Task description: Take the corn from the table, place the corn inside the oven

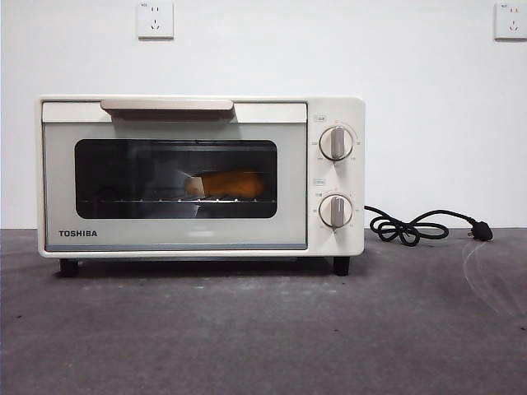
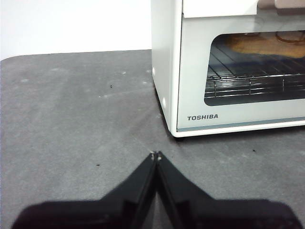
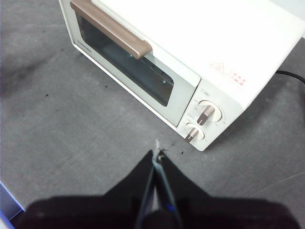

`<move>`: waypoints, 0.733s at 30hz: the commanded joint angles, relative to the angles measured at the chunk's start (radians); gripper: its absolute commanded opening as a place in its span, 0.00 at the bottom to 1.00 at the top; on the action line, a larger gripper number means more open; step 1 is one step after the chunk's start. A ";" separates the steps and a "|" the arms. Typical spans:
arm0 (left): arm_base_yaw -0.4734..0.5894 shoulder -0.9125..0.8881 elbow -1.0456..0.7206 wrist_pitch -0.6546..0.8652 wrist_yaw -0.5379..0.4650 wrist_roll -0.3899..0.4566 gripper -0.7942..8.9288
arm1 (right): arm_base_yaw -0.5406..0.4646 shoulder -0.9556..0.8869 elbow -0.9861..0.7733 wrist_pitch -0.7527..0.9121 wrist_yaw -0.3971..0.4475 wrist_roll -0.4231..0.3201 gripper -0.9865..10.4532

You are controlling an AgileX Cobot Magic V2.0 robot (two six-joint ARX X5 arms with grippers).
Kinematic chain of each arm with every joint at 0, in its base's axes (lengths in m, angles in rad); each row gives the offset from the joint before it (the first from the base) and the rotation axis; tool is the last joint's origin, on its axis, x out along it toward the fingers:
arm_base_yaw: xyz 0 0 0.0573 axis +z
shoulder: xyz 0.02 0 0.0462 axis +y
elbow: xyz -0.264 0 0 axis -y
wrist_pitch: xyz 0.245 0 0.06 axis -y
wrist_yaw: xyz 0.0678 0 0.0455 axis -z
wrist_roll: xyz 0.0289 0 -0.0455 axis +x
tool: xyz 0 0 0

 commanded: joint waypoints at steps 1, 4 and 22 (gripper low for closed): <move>0.002 0.000 -0.008 0.008 0.003 0.010 0.08 | 0.000 0.002 0.001 0.006 0.001 -0.010 0.08; 0.002 0.000 -0.008 0.008 0.003 0.010 0.08 | -0.011 -0.002 0.001 0.010 0.078 -0.065 0.08; 0.002 0.000 -0.008 0.008 0.003 0.010 0.08 | -0.710 -0.188 -0.593 0.688 -0.093 0.143 0.08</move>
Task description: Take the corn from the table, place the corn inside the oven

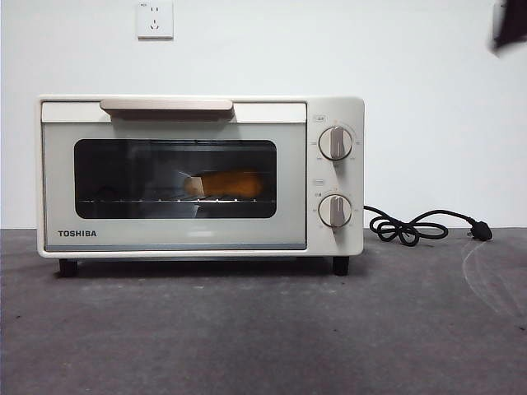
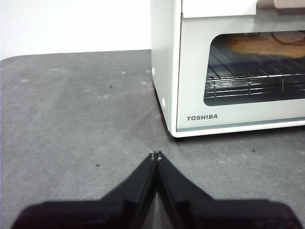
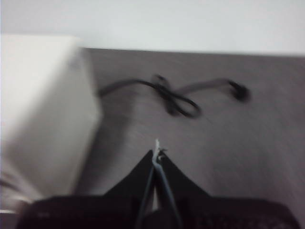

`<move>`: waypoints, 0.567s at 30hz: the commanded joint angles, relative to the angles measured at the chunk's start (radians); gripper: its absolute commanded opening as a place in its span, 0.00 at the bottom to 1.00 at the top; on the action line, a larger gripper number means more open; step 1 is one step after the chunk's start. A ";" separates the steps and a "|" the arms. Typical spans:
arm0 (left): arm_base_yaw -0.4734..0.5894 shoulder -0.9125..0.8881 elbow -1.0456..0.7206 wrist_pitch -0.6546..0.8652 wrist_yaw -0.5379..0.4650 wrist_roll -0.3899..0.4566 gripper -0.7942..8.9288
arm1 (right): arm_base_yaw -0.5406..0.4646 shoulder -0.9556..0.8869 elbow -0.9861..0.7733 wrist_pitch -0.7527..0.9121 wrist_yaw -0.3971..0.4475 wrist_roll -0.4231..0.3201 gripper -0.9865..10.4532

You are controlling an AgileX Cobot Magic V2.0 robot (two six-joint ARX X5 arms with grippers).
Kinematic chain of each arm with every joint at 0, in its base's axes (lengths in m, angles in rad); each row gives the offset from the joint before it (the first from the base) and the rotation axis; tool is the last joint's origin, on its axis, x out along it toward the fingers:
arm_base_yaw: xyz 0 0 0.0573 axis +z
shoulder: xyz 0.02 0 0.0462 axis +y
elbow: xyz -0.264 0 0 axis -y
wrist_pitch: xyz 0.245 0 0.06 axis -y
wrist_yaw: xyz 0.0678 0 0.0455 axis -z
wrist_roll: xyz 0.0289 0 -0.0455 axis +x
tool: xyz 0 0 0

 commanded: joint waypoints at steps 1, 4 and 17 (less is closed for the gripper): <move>0.002 0.000 -0.008 0.008 0.003 0.010 0.08 | -0.046 -0.091 -0.159 0.079 -0.001 0.032 0.08; 0.002 0.000 -0.008 0.008 0.003 0.010 0.08 | -0.082 -0.217 -0.329 0.203 0.035 0.029 0.08; 0.002 0.000 -0.008 0.008 0.003 0.010 0.08 | -0.247 -0.745 -0.761 0.361 -0.002 0.036 0.08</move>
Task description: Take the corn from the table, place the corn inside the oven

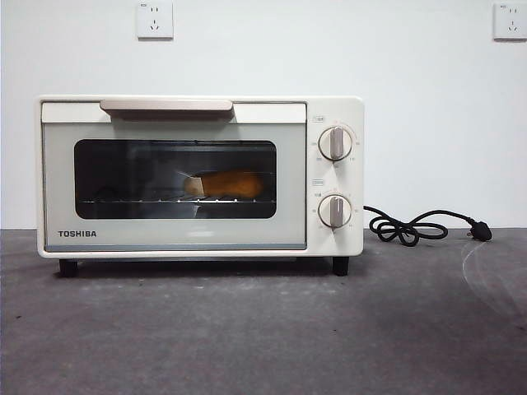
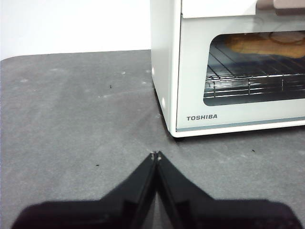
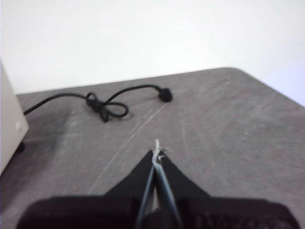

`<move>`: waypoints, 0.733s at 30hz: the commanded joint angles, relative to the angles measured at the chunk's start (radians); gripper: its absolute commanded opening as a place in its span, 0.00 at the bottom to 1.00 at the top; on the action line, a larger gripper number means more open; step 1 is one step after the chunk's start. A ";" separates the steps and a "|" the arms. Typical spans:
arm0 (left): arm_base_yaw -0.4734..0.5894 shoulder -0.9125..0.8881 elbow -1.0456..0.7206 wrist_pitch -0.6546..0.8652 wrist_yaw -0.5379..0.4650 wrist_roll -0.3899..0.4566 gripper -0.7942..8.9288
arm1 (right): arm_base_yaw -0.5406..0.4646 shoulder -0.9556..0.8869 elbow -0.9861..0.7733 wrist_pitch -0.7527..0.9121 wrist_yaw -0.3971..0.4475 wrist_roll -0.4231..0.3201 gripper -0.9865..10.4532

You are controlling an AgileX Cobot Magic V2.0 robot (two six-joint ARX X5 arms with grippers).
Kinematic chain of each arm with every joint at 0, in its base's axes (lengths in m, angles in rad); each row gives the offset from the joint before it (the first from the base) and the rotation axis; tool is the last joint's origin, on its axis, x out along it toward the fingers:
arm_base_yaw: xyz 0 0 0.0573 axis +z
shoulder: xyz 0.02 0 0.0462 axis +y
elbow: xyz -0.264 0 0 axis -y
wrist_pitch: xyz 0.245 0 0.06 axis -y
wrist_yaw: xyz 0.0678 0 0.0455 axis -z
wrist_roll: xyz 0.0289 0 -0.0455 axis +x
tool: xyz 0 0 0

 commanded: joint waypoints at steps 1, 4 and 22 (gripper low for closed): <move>0.002 0.000 -0.008 0.008 0.003 0.010 0.08 | -0.026 -0.073 -0.045 -0.023 -0.013 0.012 0.08; 0.002 0.000 -0.008 0.008 0.003 0.010 0.08 | -0.027 -0.154 -0.082 -0.077 -0.013 0.011 0.08; 0.002 0.000 -0.008 0.008 0.003 0.010 0.08 | -0.018 -0.268 -0.086 -0.304 -0.065 -0.007 0.08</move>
